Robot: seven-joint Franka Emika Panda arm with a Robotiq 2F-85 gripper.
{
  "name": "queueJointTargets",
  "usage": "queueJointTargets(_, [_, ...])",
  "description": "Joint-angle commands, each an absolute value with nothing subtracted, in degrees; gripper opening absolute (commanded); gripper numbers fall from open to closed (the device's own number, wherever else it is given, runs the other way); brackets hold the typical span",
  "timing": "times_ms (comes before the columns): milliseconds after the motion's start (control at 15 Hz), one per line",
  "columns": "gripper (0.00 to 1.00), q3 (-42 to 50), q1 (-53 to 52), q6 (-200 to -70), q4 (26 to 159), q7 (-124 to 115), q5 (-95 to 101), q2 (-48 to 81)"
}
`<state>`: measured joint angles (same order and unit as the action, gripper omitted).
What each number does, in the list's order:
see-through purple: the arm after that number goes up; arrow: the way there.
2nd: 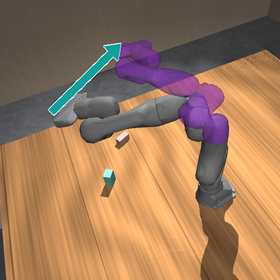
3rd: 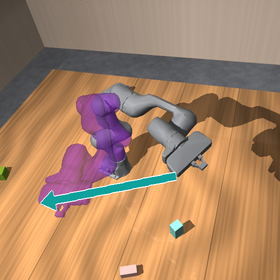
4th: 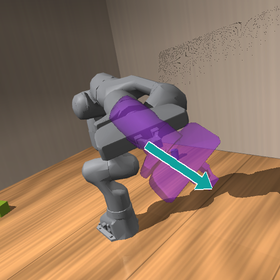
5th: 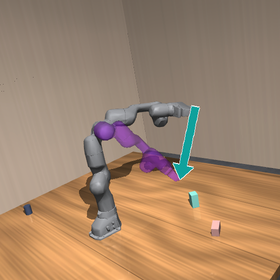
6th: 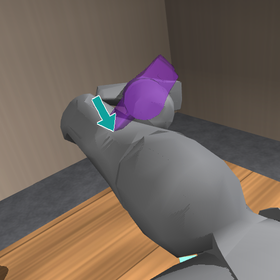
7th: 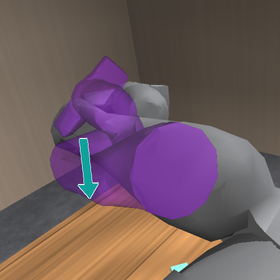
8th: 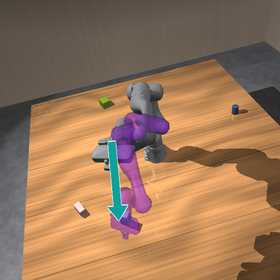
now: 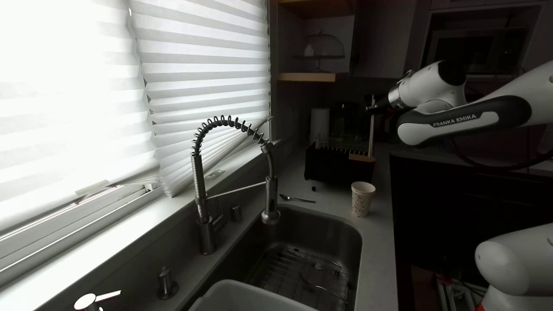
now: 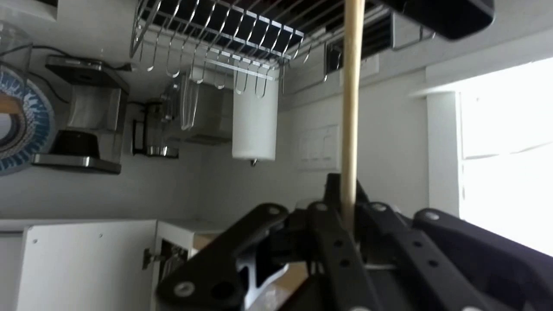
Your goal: Pick up the styrofoam cup with straws and stack it in the empty styrofoam cup, remove the straws styrofoam cup and place it in the dishes drying rack
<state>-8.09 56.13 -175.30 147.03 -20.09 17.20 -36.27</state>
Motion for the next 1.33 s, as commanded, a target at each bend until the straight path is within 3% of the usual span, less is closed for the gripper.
queueJointTargets(0, [0.01, -10.2, 60.5, -184.0, 141.8, -23.5, 14.8, -31.2])
queueJointTargets(400, [0.01, -19.1, 70.3, -196.4, 137.8, -27.6, 12.8, -22.5])
queueJointTargets(1267, [0.01, -36.4, 83.5, -198.8, 136.7, -25.6, 9.2, -15.3])
